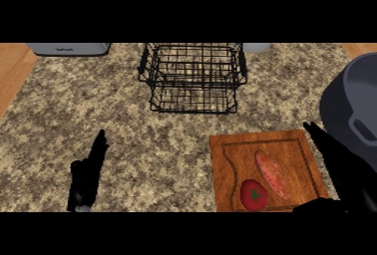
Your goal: Pick the sweet potato from the cutting board and place it in the tiered basket
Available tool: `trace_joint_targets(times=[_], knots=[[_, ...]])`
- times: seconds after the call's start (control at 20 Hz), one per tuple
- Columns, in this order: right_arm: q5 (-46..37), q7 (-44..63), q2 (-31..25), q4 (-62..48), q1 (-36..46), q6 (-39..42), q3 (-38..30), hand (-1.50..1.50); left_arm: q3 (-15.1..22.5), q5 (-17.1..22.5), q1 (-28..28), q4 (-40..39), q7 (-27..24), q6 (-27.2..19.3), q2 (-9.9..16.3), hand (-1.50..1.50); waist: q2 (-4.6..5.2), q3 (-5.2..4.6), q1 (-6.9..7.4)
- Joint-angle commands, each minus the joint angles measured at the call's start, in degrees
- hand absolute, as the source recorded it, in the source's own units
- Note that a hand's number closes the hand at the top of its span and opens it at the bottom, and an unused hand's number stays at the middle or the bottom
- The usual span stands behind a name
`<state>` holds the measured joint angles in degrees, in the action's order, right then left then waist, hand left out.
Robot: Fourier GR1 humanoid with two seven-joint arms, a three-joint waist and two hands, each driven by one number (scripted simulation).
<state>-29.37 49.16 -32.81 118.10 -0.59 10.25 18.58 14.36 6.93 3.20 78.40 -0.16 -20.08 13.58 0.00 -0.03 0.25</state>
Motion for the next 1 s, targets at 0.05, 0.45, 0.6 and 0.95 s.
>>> trace_joint_targets(times=[0.05,0.45,0.6,0.95], knots=[[-4.9,3.9,2.1,-3.9,1.5,4.2,3.4,-1.5,1.1,-1.5,1.8,-0.3,-1.4,0.0,-2.2,0.0,0.01,0.01,-0.03],[-8.3,4.4,11.1,-7.7,4.1,8.4,4.2,-1.5,-1.3,-4.0,-0.4,0.0,1.1,0.4,-3.8,0.0,0.0,0.03,-0.19],[-10.3,7.4,14.2,-7.1,4.6,10.2,5.8,-1.5,-2.8,-3.8,1.0,1.7,0.6,2.6,-2.5,0.0,-0.03,0.02,-0.15],[-9.4,6.5,13.0,-15.4,6.0,15.3,3.1,-1.5,-4.0,-3.4,1.1,0.1,0.6,4.1,-2.2,0.0,0.01,0.02,-0.12]])
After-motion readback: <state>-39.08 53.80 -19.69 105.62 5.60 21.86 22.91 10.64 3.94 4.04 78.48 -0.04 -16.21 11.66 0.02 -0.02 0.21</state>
